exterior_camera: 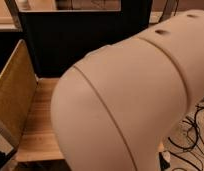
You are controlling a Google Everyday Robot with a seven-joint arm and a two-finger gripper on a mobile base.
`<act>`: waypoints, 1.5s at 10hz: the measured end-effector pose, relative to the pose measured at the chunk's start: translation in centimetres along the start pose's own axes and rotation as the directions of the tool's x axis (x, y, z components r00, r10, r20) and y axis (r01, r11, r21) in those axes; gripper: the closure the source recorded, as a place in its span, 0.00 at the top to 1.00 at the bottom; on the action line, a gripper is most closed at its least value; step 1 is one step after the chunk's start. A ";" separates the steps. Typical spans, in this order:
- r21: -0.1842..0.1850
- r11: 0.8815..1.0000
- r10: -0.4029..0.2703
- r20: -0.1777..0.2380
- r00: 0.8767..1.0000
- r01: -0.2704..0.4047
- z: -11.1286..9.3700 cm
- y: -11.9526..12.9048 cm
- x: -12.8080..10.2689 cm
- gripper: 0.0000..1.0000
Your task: Place the pepper in the ceramic cup
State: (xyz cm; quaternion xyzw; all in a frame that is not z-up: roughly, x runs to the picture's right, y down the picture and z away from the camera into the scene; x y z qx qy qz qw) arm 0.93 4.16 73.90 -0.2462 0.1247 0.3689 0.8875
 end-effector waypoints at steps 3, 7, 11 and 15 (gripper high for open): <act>0.011 0.999 -0.045 0.041 0.998 0.045 -0.8 3.7 -2.2 0.80; 0.018 0.994 -0.106 0.036 0.994 0.106 -0.1 8.6 -5.0 0.80; 0.015 0.993 -0.113 0.027 0.993 0.113 0.3 9.3 -5.1 0.80; 0.000 0.994 -0.108 0.002 0.994 0.108 1.2 8.0 -3.7 0.80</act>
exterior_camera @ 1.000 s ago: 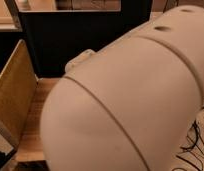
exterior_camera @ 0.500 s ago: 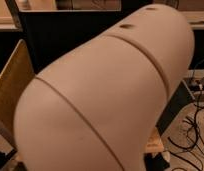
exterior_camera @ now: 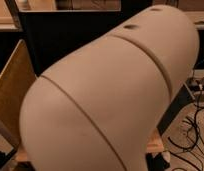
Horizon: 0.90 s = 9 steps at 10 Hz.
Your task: Place the pepper in the ceramic cup
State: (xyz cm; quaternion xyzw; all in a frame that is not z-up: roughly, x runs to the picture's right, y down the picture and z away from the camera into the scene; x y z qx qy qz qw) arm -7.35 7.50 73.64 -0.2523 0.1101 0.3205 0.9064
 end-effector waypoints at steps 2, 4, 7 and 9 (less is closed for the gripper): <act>-0.048 0.998 -0.047 -0.039 0.998 0.045 2.6 1.9 -0.4 0.80; -0.105 0.990 -0.104 -0.056 0.993 0.098 4.7 4.9 -1.7 0.80; -0.152 0.973 -0.183 -0.056 0.982 0.173 5.9 8.2 -3.8 0.80; -0.165 0.973 -0.179 -0.077 0.981 0.164 7.3 9.0 -4.8 0.80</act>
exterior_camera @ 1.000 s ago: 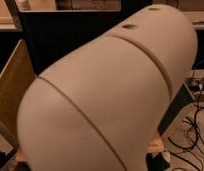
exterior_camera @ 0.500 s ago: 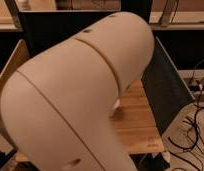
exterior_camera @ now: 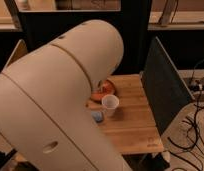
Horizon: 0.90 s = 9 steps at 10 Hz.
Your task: Place the pepper in the ceramic cup
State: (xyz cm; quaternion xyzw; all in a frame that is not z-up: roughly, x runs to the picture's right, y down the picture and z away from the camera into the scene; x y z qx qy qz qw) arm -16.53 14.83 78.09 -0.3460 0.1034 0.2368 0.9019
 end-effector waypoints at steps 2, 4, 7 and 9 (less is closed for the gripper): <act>0.005 0.992 0.127 0.004 0.992 -0.127 1.5 -0.9 -1.6 0.80; -0.005 0.956 0.294 0.016 0.956 -0.294 2.2 -2.1 -1.8 0.80; -0.015 0.926 0.376 0.025 0.926 -0.376 2.5 -2.7 -2.0 0.80; -0.017 0.929 0.371 0.022 0.929 -0.370 2.7 -2.6 -2.0 0.80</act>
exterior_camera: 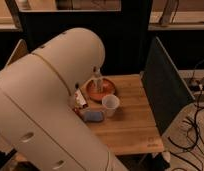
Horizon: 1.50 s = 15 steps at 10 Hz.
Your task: Place the pepper in the ceramic cup
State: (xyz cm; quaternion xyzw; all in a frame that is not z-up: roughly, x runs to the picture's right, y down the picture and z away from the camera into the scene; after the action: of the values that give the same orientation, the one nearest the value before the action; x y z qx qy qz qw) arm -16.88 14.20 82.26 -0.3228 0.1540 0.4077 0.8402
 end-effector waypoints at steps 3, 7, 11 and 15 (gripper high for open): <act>-0.024 0.999 -0.036 -0.073 0.997 0.034 2.6 0.3 1.0 0.80; -0.015 1.000 -0.015 -0.113 0.993 0.013 4.4 -1.0 0.2 0.80; -0.037 0.998 0.042 -0.138 0.990 -0.047 5.9 -2.1 -0.4 0.80; -0.056 0.996 0.065 -0.153 0.986 -0.074 6.8 -2.5 -0.6 0.56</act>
State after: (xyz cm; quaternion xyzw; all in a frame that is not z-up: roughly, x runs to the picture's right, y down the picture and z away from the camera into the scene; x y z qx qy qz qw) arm -15.35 17.25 88.72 -0.3727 0.2161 0.4157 0.8010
